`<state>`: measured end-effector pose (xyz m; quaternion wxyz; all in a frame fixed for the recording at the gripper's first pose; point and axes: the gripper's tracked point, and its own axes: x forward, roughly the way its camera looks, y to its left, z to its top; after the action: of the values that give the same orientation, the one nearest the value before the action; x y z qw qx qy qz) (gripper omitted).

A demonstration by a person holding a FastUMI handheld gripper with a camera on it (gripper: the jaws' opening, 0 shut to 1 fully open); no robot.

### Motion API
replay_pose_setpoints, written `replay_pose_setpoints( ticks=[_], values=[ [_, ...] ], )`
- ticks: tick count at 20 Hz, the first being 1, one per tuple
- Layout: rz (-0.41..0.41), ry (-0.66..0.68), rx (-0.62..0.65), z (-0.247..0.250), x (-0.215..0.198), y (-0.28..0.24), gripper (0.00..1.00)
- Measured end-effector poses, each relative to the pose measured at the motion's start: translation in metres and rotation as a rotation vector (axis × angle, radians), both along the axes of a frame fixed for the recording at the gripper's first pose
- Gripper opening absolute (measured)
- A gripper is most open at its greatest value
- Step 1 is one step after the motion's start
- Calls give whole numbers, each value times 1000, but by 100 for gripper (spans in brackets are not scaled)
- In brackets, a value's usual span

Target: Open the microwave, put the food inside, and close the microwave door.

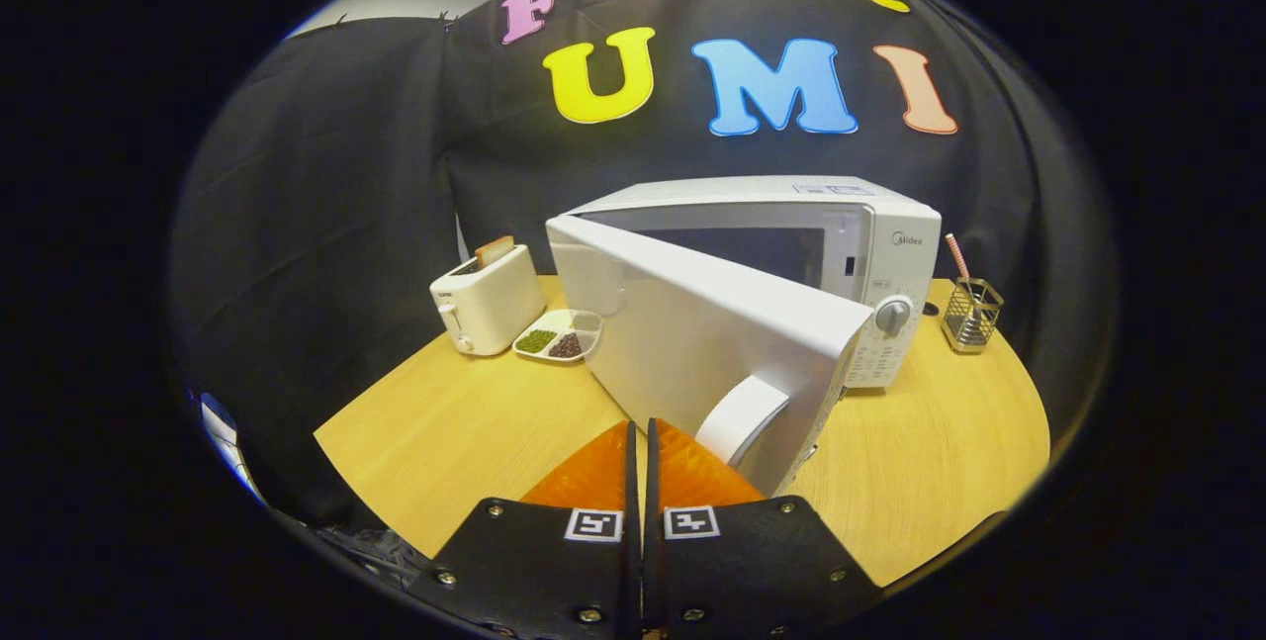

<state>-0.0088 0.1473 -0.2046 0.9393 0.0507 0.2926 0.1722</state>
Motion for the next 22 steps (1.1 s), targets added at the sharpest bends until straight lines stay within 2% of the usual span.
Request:
replay_pose_setpoints(
  ticks=[22],
  values=[
    [-266,-57,-88,-13,158,-77,1]
  ],
)
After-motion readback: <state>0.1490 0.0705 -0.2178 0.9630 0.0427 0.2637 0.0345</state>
